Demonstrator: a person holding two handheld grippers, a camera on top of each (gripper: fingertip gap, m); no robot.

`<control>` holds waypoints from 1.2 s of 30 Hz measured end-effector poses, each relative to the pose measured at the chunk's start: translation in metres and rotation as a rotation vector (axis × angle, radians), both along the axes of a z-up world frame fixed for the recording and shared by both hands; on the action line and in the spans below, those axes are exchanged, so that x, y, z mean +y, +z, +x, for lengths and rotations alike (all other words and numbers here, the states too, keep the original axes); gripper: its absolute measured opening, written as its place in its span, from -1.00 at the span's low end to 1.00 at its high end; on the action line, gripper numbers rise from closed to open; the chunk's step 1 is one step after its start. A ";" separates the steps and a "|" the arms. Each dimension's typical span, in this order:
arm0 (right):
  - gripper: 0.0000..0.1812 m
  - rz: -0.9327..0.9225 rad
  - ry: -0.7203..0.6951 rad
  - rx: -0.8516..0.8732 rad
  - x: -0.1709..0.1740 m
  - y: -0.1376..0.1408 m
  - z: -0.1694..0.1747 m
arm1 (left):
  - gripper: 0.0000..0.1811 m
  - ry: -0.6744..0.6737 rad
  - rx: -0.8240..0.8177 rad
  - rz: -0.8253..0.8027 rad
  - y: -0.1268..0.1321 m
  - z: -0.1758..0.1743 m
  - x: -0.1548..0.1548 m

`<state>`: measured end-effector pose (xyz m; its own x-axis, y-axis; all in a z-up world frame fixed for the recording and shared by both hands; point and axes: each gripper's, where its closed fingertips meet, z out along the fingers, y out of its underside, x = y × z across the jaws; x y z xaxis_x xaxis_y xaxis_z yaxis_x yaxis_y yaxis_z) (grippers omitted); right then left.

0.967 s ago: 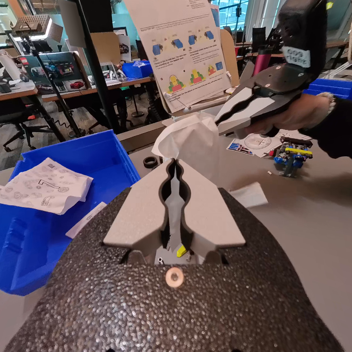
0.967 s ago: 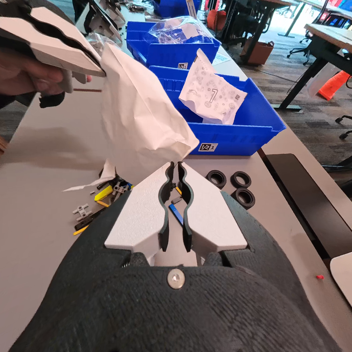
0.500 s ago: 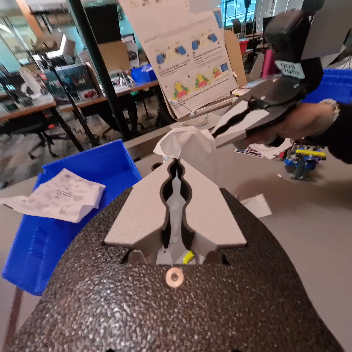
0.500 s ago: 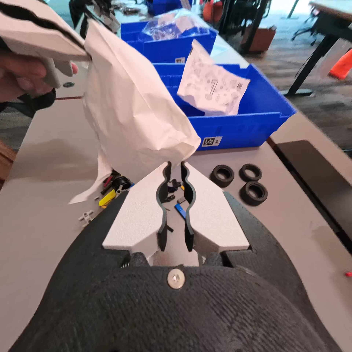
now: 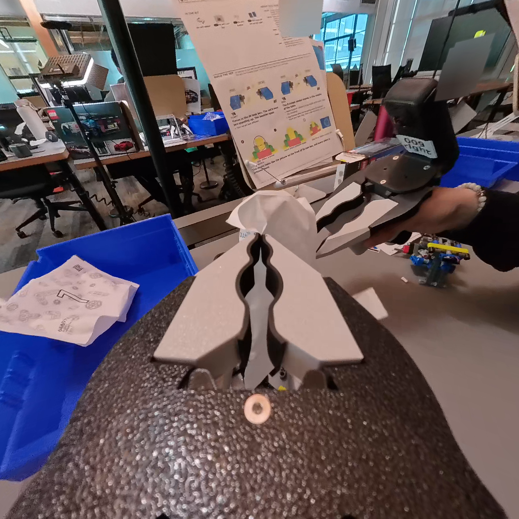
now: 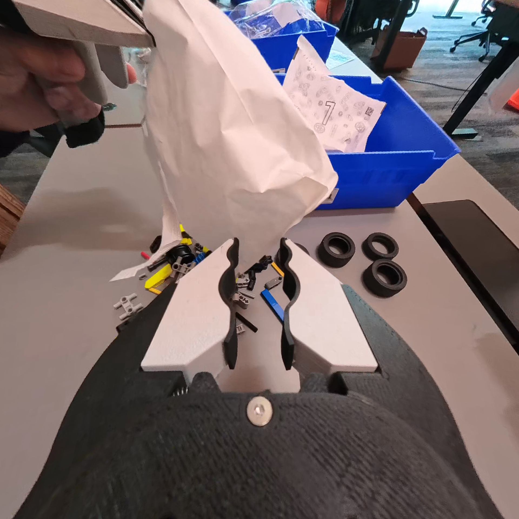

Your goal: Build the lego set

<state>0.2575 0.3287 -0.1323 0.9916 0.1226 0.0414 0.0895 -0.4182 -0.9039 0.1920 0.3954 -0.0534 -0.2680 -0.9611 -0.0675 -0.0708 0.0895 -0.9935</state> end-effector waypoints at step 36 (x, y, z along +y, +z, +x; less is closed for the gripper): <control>-0.04 0.219 0.070 -1.342 -0.033 0.041 -0.021 | -1.00 -0.096 0.306 -0.853 -0.028 0.001 0.014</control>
